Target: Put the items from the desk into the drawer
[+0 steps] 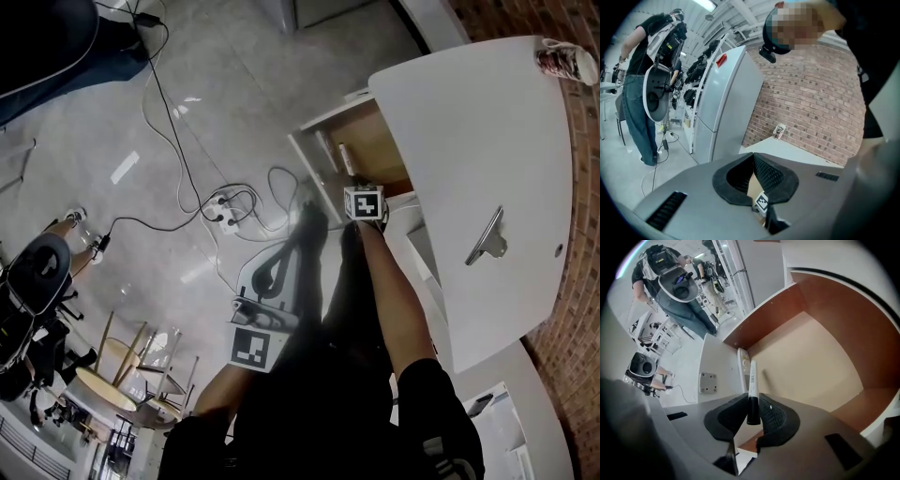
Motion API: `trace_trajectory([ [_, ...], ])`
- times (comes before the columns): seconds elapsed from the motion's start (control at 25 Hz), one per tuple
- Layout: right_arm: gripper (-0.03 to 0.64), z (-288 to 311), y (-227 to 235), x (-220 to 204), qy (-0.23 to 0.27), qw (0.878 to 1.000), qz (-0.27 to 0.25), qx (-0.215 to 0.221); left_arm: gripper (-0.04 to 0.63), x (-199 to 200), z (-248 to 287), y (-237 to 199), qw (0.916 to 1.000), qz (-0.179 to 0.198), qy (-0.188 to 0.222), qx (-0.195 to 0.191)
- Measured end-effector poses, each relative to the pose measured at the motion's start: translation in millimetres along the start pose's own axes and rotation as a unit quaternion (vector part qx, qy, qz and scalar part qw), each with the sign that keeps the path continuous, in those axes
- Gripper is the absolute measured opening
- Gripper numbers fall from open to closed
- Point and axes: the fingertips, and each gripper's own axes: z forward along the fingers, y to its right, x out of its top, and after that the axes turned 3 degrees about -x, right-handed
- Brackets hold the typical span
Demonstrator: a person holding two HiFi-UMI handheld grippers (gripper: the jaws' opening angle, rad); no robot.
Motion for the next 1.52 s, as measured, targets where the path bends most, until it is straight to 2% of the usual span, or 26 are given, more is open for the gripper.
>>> trace_trajectory([
  [0.2, 0.075, 5, 1, -3, -0.012, 1.0, 0.004, -0.01, 0.005, -5, -2, -3, 1.0, 0.001, -0.005, -0.007],
  [0.4, 0.075, -14, -6, 0, 0.012, 1.0, 0.017, -0.001, 0.005, -5, -6, -1, 0.9999, 0.003, -0.005, -0.011],
  [0.64, 0.028, -78, -13, 6, 0.063, 0.998, 0.018, 0.008, 0.005, 10, -18, 17, 0.9999, 0.003, 0.008, -0.01],
  [0.88, 0.004, -154, -13, 16, 0.128, 0.991, 0.007, 0.023, 0.005, 34, -31, 56, 0.9991, 0.017, 0.039, -0.005],
  [1.12, 0.002, -256, -12, 17, 0.215, 0.976, -0.014, 0.044, 0.005, 52, -56, 116, 0.9965, 0.029, 0.079, -0.001],
  [1.28, 0.002, -336, -7, 11, 0.288, 0.956, -0.034, 0.05, 0.005, 57, -74, 163, 0.9939, 0.041, 0.102, -0.005],
  [1.52, 0.002, -447, 1, -21, 0.375, 0.925, -0.054, 0.033, 0.005, 53, -108, 222, 0.9919, 0.048, 0.116, -0.014],
])
